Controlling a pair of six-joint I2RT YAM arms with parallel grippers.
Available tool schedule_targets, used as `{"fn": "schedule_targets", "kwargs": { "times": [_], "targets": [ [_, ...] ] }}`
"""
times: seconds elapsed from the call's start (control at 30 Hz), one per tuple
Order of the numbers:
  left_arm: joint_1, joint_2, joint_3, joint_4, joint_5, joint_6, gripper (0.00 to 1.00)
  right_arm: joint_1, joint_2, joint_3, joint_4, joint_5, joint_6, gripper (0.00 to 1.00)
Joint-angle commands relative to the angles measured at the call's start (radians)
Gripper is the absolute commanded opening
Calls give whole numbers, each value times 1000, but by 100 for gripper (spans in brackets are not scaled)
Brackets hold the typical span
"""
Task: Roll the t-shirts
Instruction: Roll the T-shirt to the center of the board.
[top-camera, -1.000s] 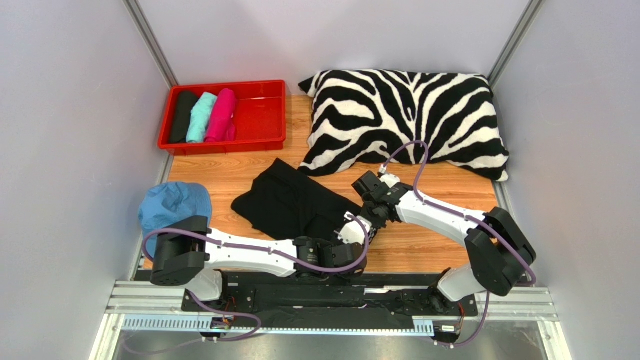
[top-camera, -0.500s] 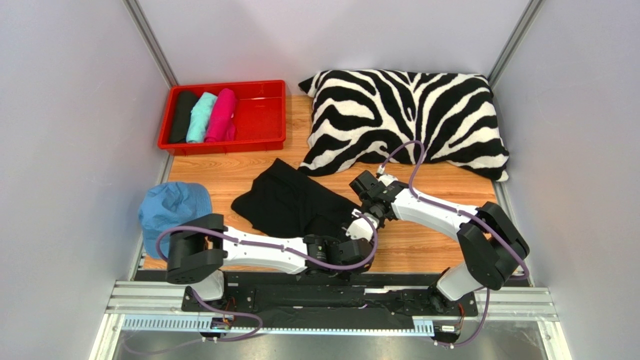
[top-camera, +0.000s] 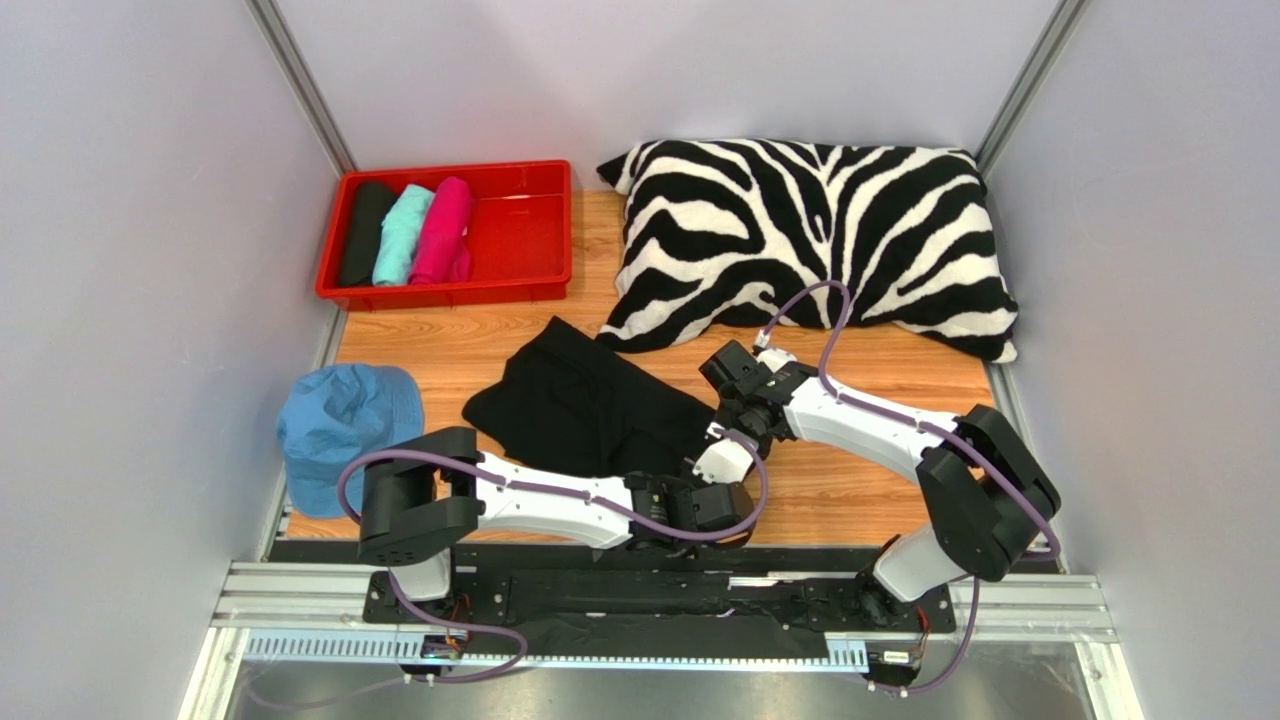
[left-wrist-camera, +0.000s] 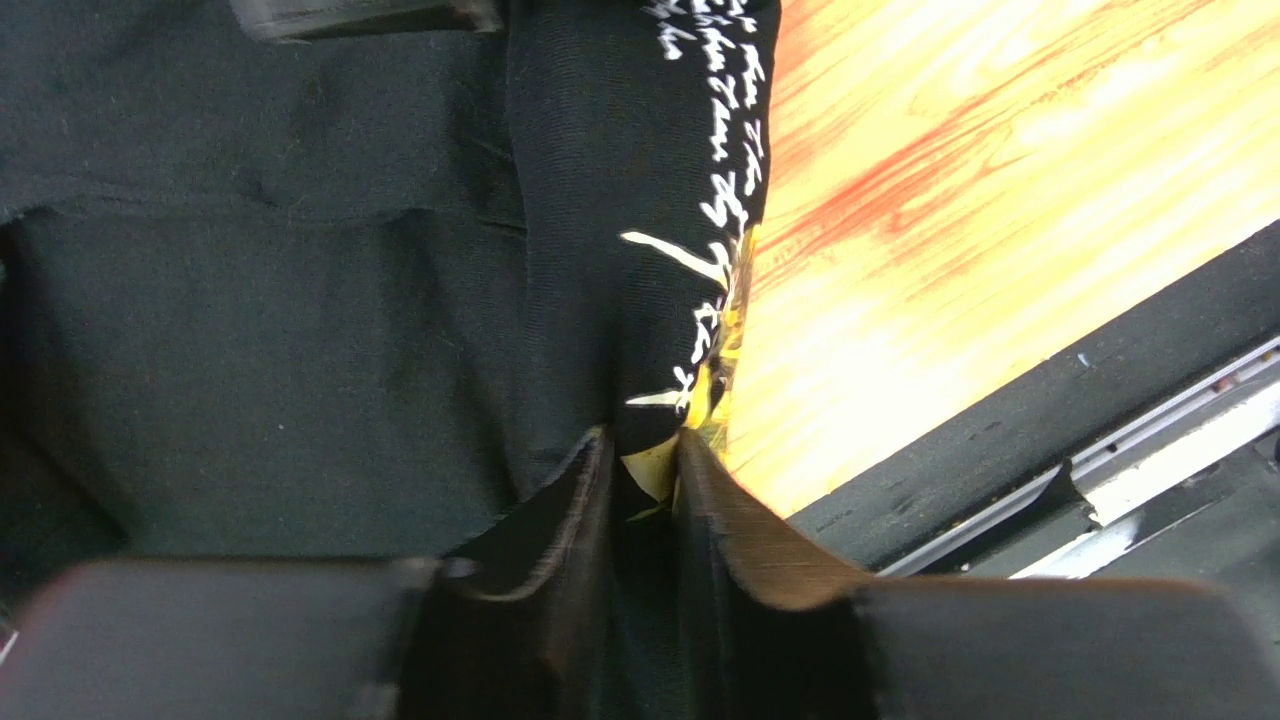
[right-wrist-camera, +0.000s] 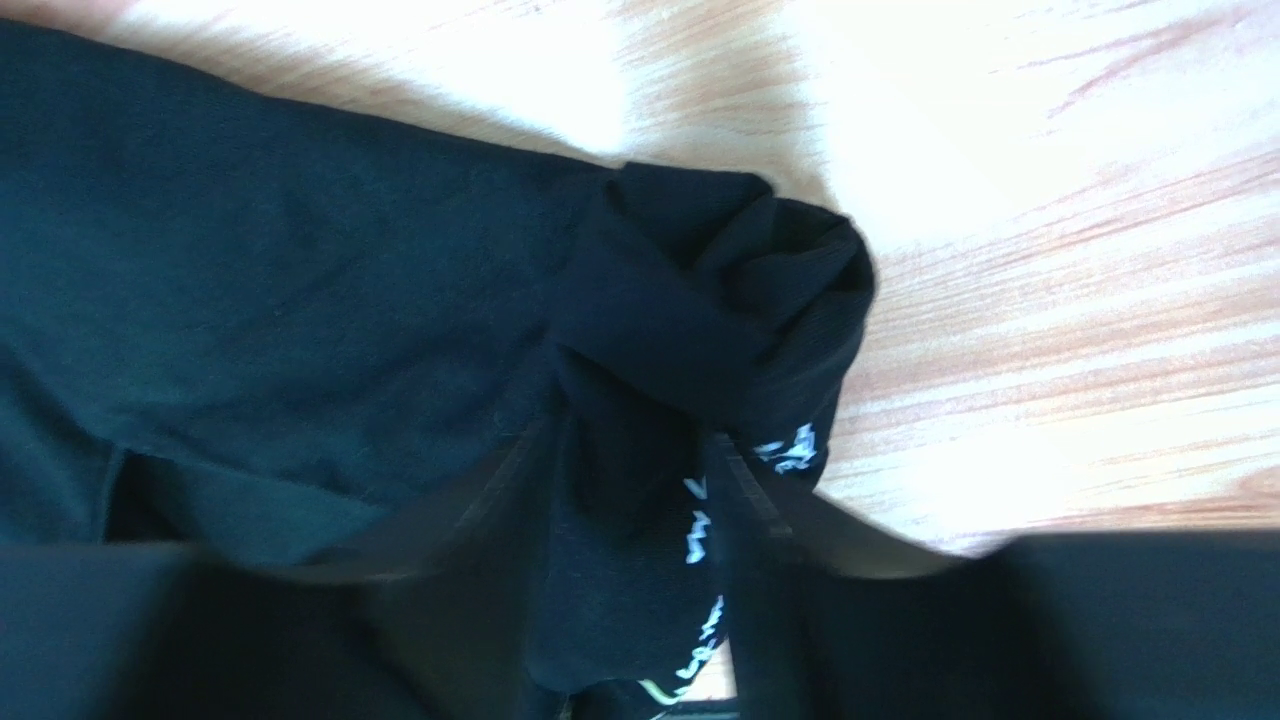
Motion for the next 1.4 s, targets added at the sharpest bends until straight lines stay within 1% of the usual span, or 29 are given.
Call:
{"fn": "schedule_targets", "kwargs": {
  "times": [0.0, 0.07, 0.1, 0.13, 0.2, 0.23, 0.33, 0.5, 0.6, 0.63, 0.77, 1.03, 1.13, 1.23, 1.33, 1.37],
  "targets": [
    [11, -9, 6, 4, -8, -26, 23, 5, -69, 25, -6, 17, -10, 57],
    [14, -26, -8, 14, 3, -28, 16, 5, -101, 18, -3, 23, -19, 63],
    [18, -34, -12, 22, 9, -28, 13, 5, -112, 14, 0, 26, -20, 69],
    [20, -51, -28, 42, 18, -28, 8, 5, -139, 11, 0, 34, -23, 71],
    [34, -72, -63, 73, 56, -37, 3, 5, -167, -9, 8, 40, -25, 77],
    [40, -95, -75, 106, 71, -45, 2, 5, -182, -17, 14, 45, -25, 77],
    [63, -137, -130, 161, 125, -71, 1, 7, -241, -67, 40, 46, -14, 77],
    [109, -181, -213, 232, 216, -118, 0, 7, -357, -204, 141, 49, 22, 75],
    [132, -204, -255, 266, 266, -144, 0, 7, -392, -250, 209, 37, 29, 75],
    [136, -212, -265, 299, 276, -152, 0, 5, -396, -273, 227, 31, 27, 75],
    [169, -227, -310, 344, 337, -193, 0, 8, -386, -296, 307, 29, 27, 75],
    [219, -241, -364, 396, 408, -226, 0, 8, -288, -284, 353, 39, 24, 75],
    [228, -240, -367, 398, 426, -227, 0, 7, -238, -267, 368, 36, 13, 73],
    [233, -246, -370, 392, 429, -223, 0, 8, -196, -232, 345, 49, 13, 68],
    [238, -250, -371, 387, 437, -212, 0, 8, -163, -184, 302, 65, 7, 50],
    [238, -249, -370, 387, 440, -209, 0, 8, -152, -172, 270, 69, 6, 38]
  ]
}}
